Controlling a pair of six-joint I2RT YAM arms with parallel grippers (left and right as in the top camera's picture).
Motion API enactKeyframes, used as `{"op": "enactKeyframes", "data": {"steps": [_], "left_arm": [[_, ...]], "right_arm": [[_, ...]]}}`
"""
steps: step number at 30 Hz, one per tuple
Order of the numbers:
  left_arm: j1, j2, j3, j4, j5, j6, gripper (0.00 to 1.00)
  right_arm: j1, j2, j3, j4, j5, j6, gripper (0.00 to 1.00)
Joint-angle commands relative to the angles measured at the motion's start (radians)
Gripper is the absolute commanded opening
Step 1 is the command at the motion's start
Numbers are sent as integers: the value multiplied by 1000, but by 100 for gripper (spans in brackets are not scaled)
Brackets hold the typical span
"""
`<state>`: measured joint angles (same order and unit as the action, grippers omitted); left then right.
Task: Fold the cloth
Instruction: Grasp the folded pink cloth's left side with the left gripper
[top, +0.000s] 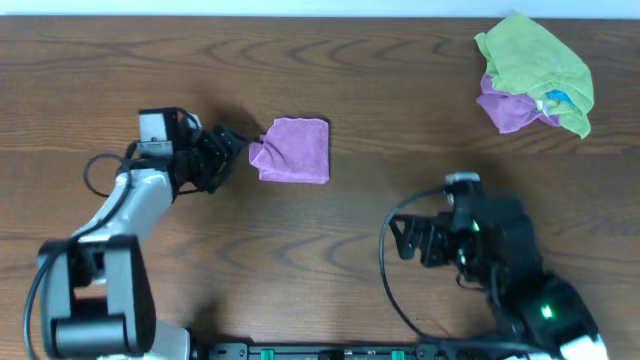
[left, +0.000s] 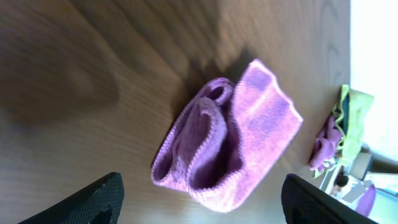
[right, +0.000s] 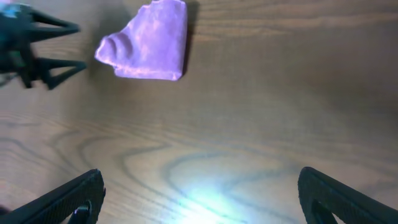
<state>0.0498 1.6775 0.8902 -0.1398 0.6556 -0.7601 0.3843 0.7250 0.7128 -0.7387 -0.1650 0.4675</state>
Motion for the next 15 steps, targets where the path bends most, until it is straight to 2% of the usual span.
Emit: {"op": "enactKeyframes", "data": {"steps": [1, 8, 15], "left_arm": [[-25, 68, -6, 41, 43, -61, 83], [-44, 145, -6, 72, 53, -103, 85], [-49, 168, -6, 108, 78, -132, 88]], "right_arm": [[-13, -89, -35, -11, -11, 75, 99], [-13, -129, -39, -44, -8, 139, 99], [-13, -129, -39, -44, -8, 142, 99]]}}
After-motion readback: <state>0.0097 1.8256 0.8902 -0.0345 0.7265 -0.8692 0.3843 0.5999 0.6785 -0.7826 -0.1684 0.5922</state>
